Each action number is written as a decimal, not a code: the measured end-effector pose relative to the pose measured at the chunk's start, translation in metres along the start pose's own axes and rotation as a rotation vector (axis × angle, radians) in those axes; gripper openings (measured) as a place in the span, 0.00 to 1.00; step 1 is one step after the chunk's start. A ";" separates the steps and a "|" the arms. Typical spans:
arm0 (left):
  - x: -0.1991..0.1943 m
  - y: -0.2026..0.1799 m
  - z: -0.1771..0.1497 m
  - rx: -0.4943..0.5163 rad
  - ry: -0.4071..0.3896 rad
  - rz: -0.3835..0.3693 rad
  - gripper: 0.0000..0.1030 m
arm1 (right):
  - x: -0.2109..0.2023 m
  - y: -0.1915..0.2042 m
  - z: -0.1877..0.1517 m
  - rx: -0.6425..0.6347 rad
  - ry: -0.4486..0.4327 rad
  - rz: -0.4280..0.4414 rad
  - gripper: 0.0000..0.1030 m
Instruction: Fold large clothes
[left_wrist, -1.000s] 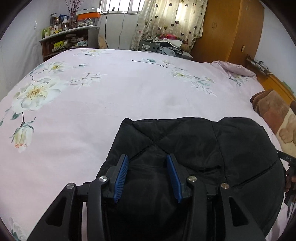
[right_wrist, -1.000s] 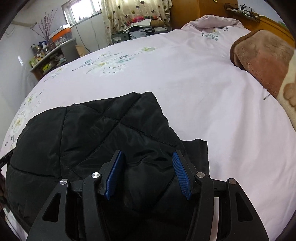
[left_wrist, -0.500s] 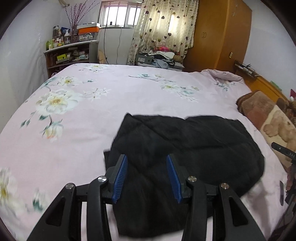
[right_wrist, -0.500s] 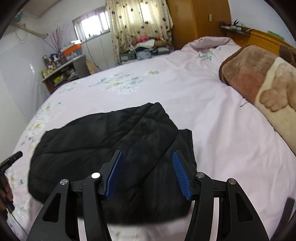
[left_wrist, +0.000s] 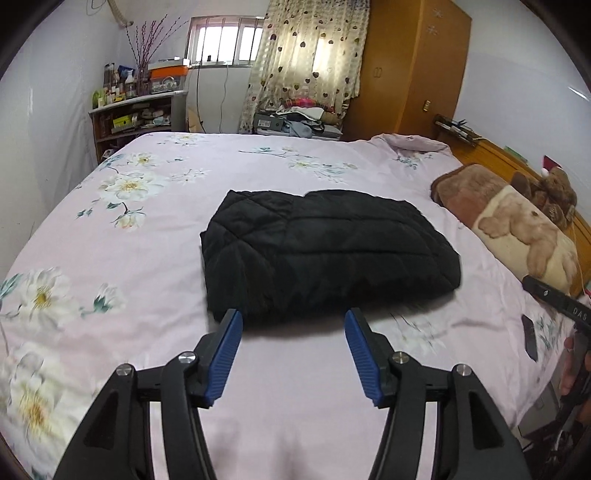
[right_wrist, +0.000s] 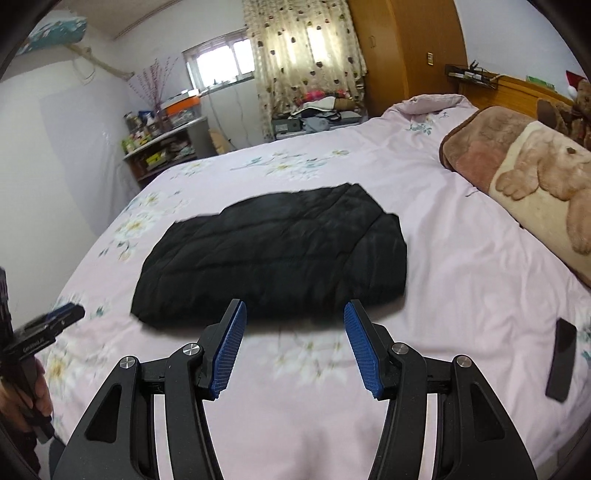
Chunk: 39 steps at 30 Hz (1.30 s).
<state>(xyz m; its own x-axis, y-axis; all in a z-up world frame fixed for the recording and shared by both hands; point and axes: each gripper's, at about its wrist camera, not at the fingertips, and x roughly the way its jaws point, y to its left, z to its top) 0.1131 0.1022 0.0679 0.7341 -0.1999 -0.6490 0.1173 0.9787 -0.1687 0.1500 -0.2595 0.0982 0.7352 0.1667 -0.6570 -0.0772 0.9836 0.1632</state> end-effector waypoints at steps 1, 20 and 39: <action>-0.007 -0.003 -0.004 0.002 -0.001 0.005 0.59 | -0.006 0.004 -0.005 -0.005 0.002 0.001 0.54; -0.082 -0.037 -0.089 0.027 0.046 0.043 0.64 | -0.089 0.060 -0.095 -0.090 0.016 -0.023 0.61; -0.074 -0.042 -0.100 0.004 0.078 -0.003 0.64 | -0.084 0.070 -0.107 -0.136 0.028 -0.058 0.61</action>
<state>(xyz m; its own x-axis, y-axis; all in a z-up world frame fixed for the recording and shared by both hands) -0.0130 0.0712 0.0493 0.6792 -0.2053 -0.7046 0.1221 0.9783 -0.1674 0.0108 -0.1977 0.0865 0.7220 0.1095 -0.6832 -0.1271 0.9916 0.0246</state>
